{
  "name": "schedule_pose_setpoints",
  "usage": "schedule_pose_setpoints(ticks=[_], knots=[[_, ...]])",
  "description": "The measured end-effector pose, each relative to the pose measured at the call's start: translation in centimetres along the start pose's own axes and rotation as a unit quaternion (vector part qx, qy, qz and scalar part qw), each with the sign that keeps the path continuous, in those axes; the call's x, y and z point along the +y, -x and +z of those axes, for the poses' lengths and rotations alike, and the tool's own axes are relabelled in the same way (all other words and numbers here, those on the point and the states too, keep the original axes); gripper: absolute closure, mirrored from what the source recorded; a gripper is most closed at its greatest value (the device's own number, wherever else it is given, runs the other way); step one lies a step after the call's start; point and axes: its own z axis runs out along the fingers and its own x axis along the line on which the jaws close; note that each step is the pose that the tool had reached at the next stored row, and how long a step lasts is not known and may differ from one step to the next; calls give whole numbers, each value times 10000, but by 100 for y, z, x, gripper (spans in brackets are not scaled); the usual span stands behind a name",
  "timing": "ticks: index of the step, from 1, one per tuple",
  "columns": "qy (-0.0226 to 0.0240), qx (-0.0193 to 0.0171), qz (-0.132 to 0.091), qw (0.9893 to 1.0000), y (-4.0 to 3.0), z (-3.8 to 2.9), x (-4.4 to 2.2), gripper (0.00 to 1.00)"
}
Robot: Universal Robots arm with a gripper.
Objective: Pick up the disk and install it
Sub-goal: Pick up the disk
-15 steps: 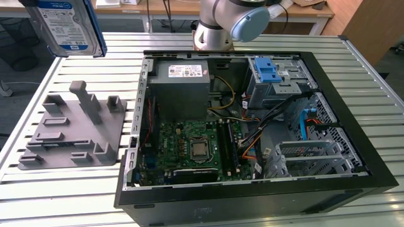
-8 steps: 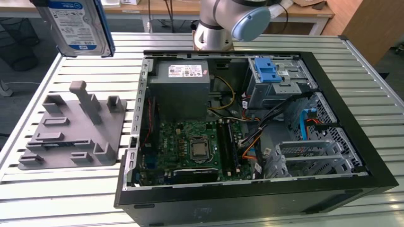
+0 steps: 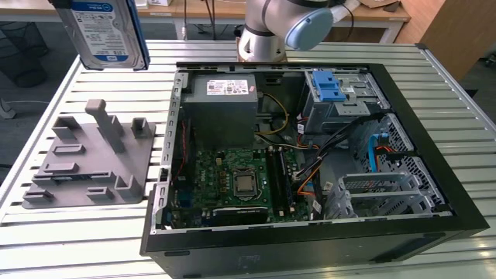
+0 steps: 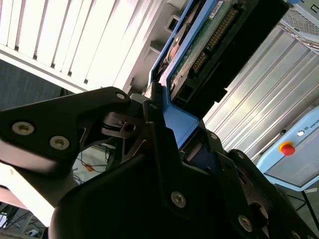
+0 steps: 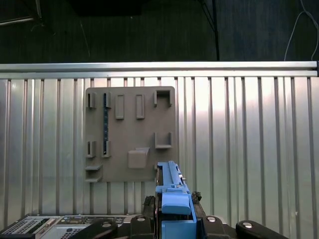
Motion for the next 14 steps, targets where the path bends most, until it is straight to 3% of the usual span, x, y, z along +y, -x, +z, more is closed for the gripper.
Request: schedule_pose_setpoints(ticks=[14], knots=[[9, 0, 0, 10000, 6, -8, -225, 63]])
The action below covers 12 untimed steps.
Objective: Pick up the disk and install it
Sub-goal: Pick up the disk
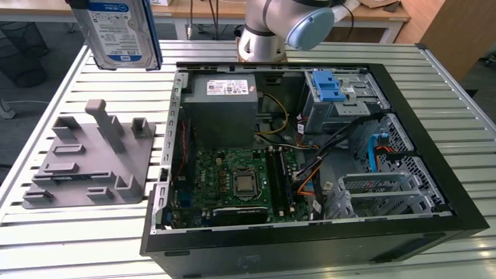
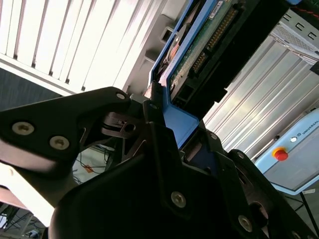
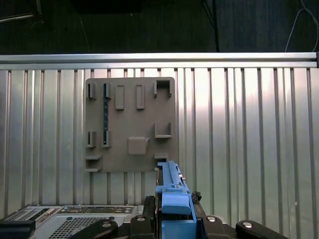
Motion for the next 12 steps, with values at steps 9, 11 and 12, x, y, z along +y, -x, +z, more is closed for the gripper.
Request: schedule_pose_setpoints(ticks=[9, 11, 12], knots=[[4, 0, 0, 10000, 3, -5, -130, 63], [5, 0, 0, 10000, 4, -5, -152, 63], [5, 0, 0, 10000, 4, -6, -166, 63]])
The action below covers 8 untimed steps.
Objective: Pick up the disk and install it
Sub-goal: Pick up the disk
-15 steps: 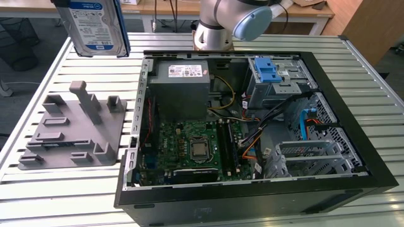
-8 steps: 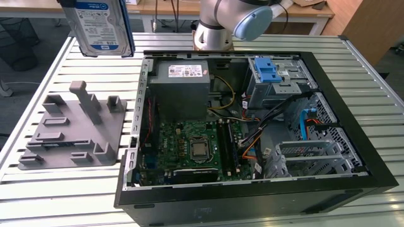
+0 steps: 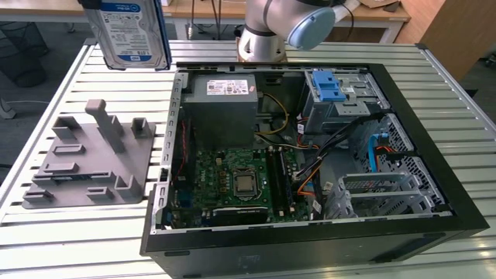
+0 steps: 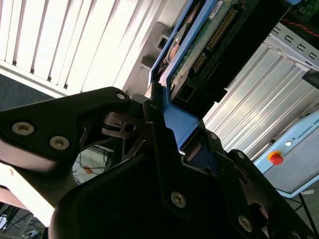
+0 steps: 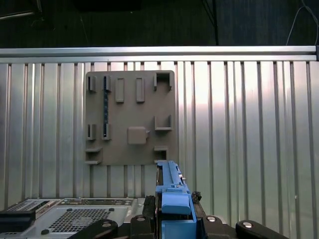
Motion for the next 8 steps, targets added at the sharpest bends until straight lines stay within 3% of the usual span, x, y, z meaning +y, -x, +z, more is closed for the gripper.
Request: schedule_pose_setpoints(ticks=[8], knots=[[7, 0, 0, 10000, 5, -6, -167, 63]])
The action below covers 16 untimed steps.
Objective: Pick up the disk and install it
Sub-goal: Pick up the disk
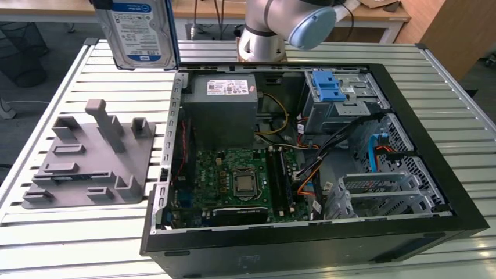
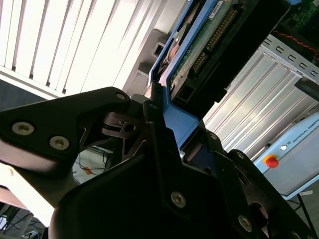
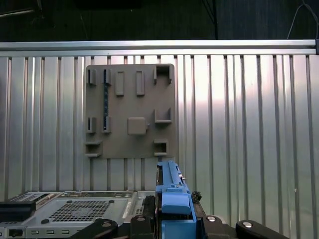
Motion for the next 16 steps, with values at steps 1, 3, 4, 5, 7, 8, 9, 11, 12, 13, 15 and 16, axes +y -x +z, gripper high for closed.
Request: schedule_pose_setpoints(ticks=[1, 3, 4, 5, 7, 8, 9, 11, 12, 13, 15, 16], knots=[[1, 0, 0, 10000, 1, -1, -23, 63], [3, 0, 0, 10000, 2, -2, -68, 63], [4, 0, 0, 10000, 2, -3, -90, 63], [5, 0, 0, 10000, 3, -4, -112, 63], [8, 0, 0, 10000, 4, -6, -157, 63], [9, 0, 0, 10000, 5, -7, -178, 63], [10, 1, 0, 10000, 5, -8, -199, 63], [11, 0, 0, 10000, 6, -9, -229, 63], [11, 0, 0, 10000, 6, -9, -229, 63], [11, 0, 1, 10000, 6, -9, -229, 63], [11, 0, 1, 10000, 6, -9, -229, 63], [11, 0, 0, 10000, 6, -9, -230, 63]])
